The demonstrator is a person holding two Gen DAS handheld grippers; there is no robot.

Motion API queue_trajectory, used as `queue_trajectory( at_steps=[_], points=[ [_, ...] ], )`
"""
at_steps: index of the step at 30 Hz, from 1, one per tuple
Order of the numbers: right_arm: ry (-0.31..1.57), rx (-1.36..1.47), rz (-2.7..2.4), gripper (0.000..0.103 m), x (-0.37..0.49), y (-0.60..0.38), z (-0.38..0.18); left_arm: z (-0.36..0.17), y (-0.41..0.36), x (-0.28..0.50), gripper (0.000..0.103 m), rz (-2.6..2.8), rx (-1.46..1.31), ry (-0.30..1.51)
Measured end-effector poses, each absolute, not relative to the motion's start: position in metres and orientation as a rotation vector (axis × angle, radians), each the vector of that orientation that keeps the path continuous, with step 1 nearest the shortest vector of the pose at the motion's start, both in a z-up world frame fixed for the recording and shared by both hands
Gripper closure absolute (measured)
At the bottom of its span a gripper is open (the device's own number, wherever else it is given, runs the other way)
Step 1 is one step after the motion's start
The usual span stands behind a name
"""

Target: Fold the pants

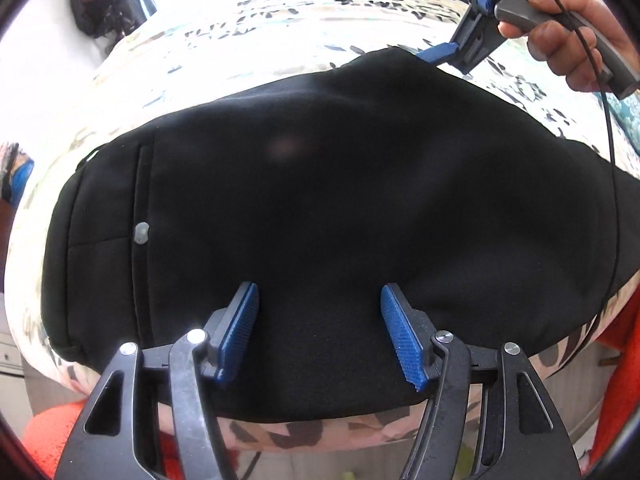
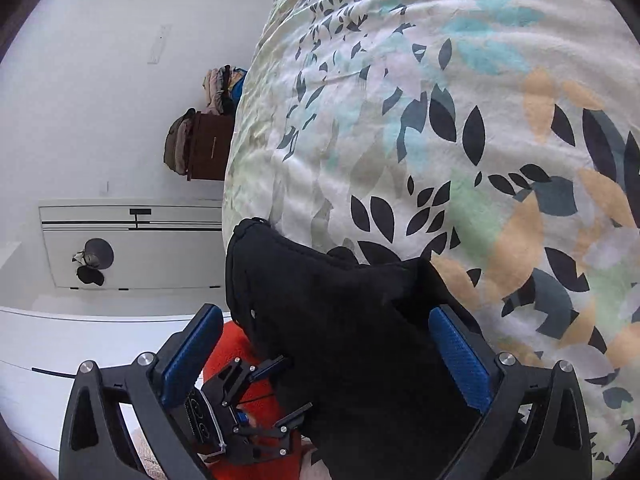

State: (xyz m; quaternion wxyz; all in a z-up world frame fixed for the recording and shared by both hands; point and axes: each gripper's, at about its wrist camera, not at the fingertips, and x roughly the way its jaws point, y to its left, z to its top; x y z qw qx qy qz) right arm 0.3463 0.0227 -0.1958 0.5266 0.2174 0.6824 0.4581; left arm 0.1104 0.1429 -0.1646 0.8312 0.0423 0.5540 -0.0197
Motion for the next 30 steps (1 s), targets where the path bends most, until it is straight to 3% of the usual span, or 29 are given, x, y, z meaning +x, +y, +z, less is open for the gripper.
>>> queue_trajectory(
  at_steps=[3, 8, 13, 15, 19, 22, 28, 30],
  points=[
    [1.694, 0.513, 1.176, 0.0, 0.345, 0.047, -0.21, -0.166, 0.141, 0.113, 0.036, -0.043, 0.085, 1.176],
    [1.635, 0.567, 1.111, 0.001, 0.361, 0.047, -0.212, -0.165, 0.139, 0.112, 0.036, -0.043, 0.08, 1.173],
    [1.435, 0.524, 0.813, 0.001, 0.38, -0.019, -0.181, -0.167, 0.144, 0.111, 0.036, -0.045, 0.081, 1.172],
    [1.372, 0.386, 0.72, 0.001, 0.374, -0.038, -0.156, -0.165, 0.147, 0.111, 0.036, -0.044, 0.062, 1.166],
    [1.229, -0.028, 0.565, 0.001, 0.303, -0.06, -0.113, -0.149, 0.158, 0.108, 0.036, -0.03, -0.038, 1.097],
    [1.173, -0.248, 0.431, 0.001, 0.219, -0.086, -0.124, -0.134, 0.148, 0.099, 0.036, -0.121, -0.077, 1.013],
    [1.234, -0.277, 0.357, 0.001, 0.082, -0.123, -0.184, -0.173, 0.081, 0.077, 0.034, -0.188, 0.335, 1.127],
    [1.164, -0.254, 0.324, 0.001, 0.058, -0.132, -0.182, -0.167, 0.076, 0.075, 0.034, -0.15, 0.359, 1.105]
  ],
)
